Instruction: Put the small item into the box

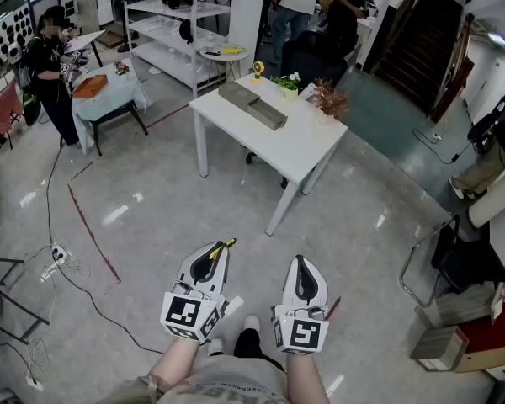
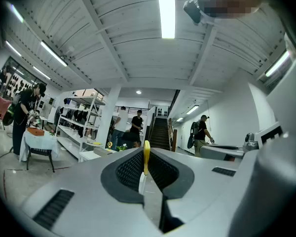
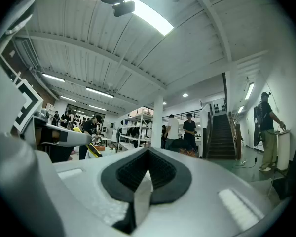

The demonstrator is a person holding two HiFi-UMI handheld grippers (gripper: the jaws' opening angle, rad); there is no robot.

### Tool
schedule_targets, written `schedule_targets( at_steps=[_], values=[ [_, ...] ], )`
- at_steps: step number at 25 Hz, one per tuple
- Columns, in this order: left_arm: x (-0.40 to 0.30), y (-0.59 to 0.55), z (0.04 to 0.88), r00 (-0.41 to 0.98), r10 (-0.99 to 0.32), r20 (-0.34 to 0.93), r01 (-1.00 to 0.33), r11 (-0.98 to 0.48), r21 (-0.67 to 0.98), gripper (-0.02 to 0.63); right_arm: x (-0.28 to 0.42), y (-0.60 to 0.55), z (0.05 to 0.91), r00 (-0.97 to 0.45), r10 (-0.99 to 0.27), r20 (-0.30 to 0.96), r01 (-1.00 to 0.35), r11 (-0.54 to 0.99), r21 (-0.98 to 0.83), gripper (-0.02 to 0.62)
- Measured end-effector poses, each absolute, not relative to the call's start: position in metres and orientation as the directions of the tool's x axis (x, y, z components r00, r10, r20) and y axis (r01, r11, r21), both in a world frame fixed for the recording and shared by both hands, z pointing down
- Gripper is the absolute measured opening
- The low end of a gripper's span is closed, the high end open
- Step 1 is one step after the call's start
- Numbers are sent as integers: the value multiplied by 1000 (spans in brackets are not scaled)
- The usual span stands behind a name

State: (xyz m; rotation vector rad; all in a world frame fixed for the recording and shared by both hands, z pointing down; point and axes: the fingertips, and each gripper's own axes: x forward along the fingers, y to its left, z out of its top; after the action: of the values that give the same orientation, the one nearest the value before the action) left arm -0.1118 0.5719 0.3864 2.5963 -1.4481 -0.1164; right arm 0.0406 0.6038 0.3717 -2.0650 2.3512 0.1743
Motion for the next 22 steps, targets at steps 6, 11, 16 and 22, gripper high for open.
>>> schedule_targets(
  at_steps=[6,11,16,22],
  values=[
    [-108,564,388,522,-853,16,-840,-510,187,31,48,597,373,-133,-988,-78,-989,127,82,-2],
    [-100,553,395,513,-858,31,-845,-498,194,31,55,585,382,-146,-988,-58,-987,141,75,-2],
    [-87,534,399,492,-870,39,-857,-476,200,31,72,564,387,-170,-984,-50,-985,168,27,-2],
    [-68,506,401,469,-882,42,-868,-452,207,31,96,535,391,-256,-963,-90,-955,266,-134,69]
  ],
)
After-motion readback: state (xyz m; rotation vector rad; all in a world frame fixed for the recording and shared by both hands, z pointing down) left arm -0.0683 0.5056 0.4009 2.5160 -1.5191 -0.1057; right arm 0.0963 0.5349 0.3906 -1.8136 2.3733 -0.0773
